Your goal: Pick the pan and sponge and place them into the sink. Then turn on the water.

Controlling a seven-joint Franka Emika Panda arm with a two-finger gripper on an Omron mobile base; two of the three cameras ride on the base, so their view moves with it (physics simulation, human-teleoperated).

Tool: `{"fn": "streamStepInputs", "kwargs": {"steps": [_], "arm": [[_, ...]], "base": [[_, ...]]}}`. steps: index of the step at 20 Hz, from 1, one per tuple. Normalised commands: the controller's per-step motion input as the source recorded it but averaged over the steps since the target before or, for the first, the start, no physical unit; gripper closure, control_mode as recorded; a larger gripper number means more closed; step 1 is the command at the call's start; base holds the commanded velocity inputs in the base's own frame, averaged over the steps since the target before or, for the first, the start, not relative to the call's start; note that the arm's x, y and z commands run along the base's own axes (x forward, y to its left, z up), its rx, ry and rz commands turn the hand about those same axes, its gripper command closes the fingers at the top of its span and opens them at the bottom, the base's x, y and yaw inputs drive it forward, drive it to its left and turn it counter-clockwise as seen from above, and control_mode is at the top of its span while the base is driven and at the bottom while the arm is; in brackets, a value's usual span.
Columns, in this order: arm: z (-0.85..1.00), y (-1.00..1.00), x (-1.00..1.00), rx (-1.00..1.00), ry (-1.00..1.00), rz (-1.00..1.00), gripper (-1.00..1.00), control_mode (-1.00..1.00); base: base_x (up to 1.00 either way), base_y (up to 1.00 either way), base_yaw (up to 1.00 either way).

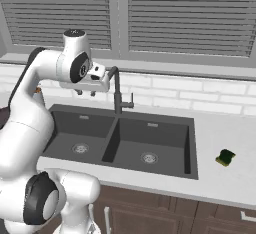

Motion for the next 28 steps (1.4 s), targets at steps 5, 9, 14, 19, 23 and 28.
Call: {"fn": "streamStepInputs", "kwargs": {"steps": [5,9,14,19,23,28], "arm": [[0.00,0.18,-0.38,0.00,-0.06,0.04,-1.00,-1.00],[0.00,0.59,-0.39,0.00,-0.22,0.02,-1.00,-1.00],[0.00,0.77,-0.26,0.00,-0.24,0.00,-1.00,-1.00],[0.00,0.80,-0.18,0.01,-0.08,0.00,-1.00,-1.00],[0.00,0.97,-0.01,0.00,0.01,0.00,-1.00,-1.00],[-0.03,0.91,0.00,-0.07,0.00,0.00,-1.00,-1.00]], "base": [[0.00,0.00,0.00],[0.00,0.00,0.00],[0.00,0.00,0.00],[0.00,0.00,0.00],[0.00,0.00,0.00],[0.00,0.00,0.00]]}}
